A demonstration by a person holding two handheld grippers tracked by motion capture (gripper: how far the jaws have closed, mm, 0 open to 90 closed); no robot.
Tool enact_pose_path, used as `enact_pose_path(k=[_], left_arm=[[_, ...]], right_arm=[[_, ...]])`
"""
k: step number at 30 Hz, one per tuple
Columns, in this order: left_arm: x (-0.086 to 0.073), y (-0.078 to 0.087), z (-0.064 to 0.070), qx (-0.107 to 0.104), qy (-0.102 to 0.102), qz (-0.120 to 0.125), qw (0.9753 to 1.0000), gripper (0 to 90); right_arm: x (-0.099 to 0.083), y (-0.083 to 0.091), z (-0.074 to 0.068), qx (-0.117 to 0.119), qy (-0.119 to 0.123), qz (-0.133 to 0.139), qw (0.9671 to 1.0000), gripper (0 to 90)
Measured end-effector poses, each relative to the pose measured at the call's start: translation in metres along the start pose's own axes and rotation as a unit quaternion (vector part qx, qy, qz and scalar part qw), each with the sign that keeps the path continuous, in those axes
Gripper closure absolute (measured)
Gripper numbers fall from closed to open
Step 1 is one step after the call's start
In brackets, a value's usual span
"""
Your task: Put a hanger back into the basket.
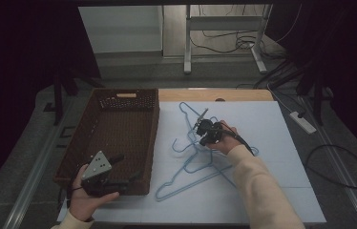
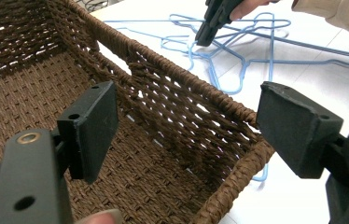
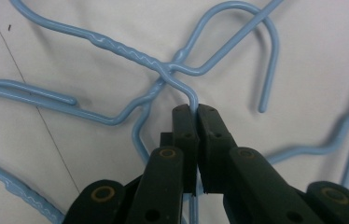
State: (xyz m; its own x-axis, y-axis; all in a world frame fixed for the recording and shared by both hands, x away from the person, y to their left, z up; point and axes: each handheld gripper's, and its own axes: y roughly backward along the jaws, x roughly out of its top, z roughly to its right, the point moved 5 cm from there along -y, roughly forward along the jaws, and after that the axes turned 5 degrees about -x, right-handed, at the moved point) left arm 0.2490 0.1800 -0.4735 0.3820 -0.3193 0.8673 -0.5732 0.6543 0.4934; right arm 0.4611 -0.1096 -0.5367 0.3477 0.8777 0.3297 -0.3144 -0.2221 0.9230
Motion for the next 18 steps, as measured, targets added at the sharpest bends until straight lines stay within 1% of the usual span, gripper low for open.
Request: enact_pose_path(k=[1, 3, 7, 9, 10, 11, 13, 14, 15, 16, 17, 18], left_arm=[[0.0, 0.0, 0.0, 0.0, 0.0, 0.0, 1.0, 21.6], [0.0, 0.0, 0.0, 0.001, 0.0, 0.001, 1.0, 21.6], [0.001, 0.0, 0.001, 0.001, -0.001, 0.001, 1.0, 21.6], [0.001, 0.0, 0.001, 0.0, -0.001, 0.002, 1.0, 21.6], [0.001, 0.0, 0.001, 0.001, -0.001, 0.001, 1.0, 21.6], [0.001, 0.0, 0.001, 0.001, -0.001, 0.001, 1.0, 21.6], [0.001, 0.0, 0.001, 0.001, -0.001, 0.002, 1.0, 21.6], [0.001, 0.0, 0.001, 0.001, -0.002, 0.002, 1.0, 21.6], [0.001, 0.0, 0.001, 0.001, -0.002, 0.002, 1.0, 21.7], [0.002, 0.0, 0.002, 0.001, -0.002, 0.003, 1.0, 21.7], [0.002, 0.0, 0.002, 0.001, -0.002, 0.002, 1.0, 21.7], [0.002, 0.0, 0.002, 0.001, -0.002, 0.002, 1.0, 21.7]], right_arm=[[0.0, 0.002, 0.001, -0.003, -0.001, 0.004, 1.0, 87.5], [0.0, 0.008, 0.004, -0.014, -0.012, 0.014, 0.9997, 87.6], [0.0, 0.022, 0.009, -0.024, -0.029, 0.037, 0.9986, 87.8], [0.0, 0.03, 0.013, -0.032, -0.039, 0.052, 0.9974, 87.9], [-0.001, 0.037, 0.016, -0.041, -0.048, 0.061, 0.9961, 87.9], [-0.001, 0.037, 0.016, -0.041, -0.048, 0.061, 0.9961, 87.9], [-0.002, 0.046, 0.02, -0.045, -0.066, 0.076, 0.9939, 88.0], [-0.005, 0.055, 0.025, -0.051, -0.082, 0.089, 0.9913, 88.0], [-0.005, 0.055, 0.025, -0.051, -0.082, 0.089, 0.9913, 88.0], [-0.008, 0.066, 0.029, -0.049, -0.107, 0.107, 0.9873, 88.1], [-0.008, 0.066, 0.029, -0.049, -0.107, 0.107, 0.9873, 88.1], [-0.008, 0.069, 0.03, -0.047, -0.117, 0.116, 0.9852, 88.0]])
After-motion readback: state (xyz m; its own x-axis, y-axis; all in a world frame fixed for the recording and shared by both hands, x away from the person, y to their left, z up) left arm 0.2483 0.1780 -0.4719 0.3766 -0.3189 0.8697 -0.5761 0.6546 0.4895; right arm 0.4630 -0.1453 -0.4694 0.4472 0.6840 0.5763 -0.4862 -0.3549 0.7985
